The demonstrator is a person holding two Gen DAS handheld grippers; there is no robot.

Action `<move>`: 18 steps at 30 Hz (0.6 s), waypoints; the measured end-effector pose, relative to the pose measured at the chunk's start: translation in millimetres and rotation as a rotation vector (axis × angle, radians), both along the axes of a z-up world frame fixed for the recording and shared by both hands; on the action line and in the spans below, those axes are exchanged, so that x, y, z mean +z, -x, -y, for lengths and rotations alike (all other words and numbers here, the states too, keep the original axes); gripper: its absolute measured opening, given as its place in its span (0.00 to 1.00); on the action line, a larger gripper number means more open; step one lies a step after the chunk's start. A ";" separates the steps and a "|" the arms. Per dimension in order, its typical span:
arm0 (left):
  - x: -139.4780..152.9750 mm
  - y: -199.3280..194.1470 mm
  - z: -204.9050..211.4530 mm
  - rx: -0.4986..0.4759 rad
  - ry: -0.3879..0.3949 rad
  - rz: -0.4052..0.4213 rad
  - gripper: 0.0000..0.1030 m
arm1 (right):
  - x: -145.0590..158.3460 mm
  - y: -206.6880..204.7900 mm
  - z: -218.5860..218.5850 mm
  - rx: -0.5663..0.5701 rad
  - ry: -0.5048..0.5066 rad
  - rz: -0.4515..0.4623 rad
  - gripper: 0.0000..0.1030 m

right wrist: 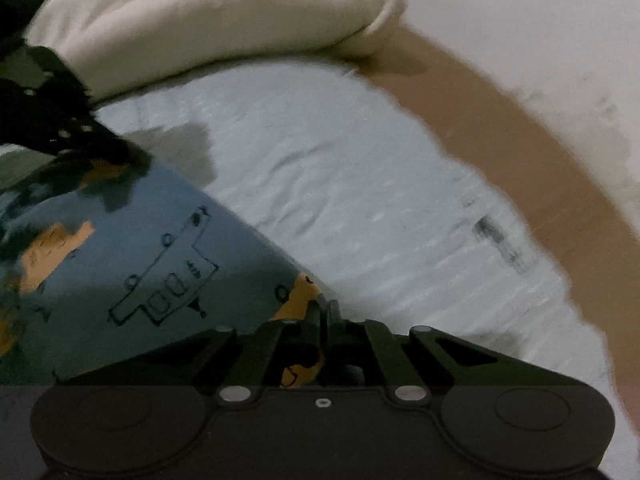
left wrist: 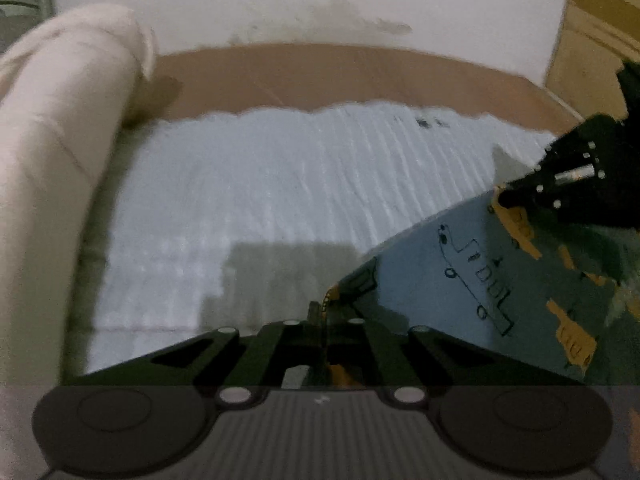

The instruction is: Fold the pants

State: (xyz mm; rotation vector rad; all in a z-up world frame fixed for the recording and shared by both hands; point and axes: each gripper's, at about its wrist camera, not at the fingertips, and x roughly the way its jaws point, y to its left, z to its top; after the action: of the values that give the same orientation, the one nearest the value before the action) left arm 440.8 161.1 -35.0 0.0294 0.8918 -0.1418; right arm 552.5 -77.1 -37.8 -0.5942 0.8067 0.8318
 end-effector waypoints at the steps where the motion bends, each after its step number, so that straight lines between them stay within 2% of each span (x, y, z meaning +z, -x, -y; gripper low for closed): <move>1: 2.6 -1.7 -1.4 0.019 -0.014 0.011 0.01 | 2.2 -1.3 -3.4 -0.004 -0.003 0.022 0.01; 4: -1.7 -6.9 -2.7 0.038 -0.033 -0.008 0.01 | 0.4 -4.4 -14.3 -0.021 -0.013 0.081 0.01; 8: -9.1 -1.8 -3.3 0.043 -0.028 -0.023 0.01 | -12.9 -0.6 -20.5 -0.043 0.002 0.089 0.01; 11: -0.4 14.2 -2.8 0.031 -0.019 0.031 0.01 | -4.9 12.5 -13.3 -0.058 -0.031 0.117 0.01; 18: 36.7 57.7 15.0 -0.015 -0.024 0.158 0.01 | 36.9 64.3 22.1 -0.104 -0.138 0.205 0.01</move>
State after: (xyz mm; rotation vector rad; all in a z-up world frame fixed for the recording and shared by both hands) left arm 383.1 146.2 1.6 0.0686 0.7360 -0.1411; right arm 488.2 -99.1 -0.9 -0.5015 0.5829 0.7123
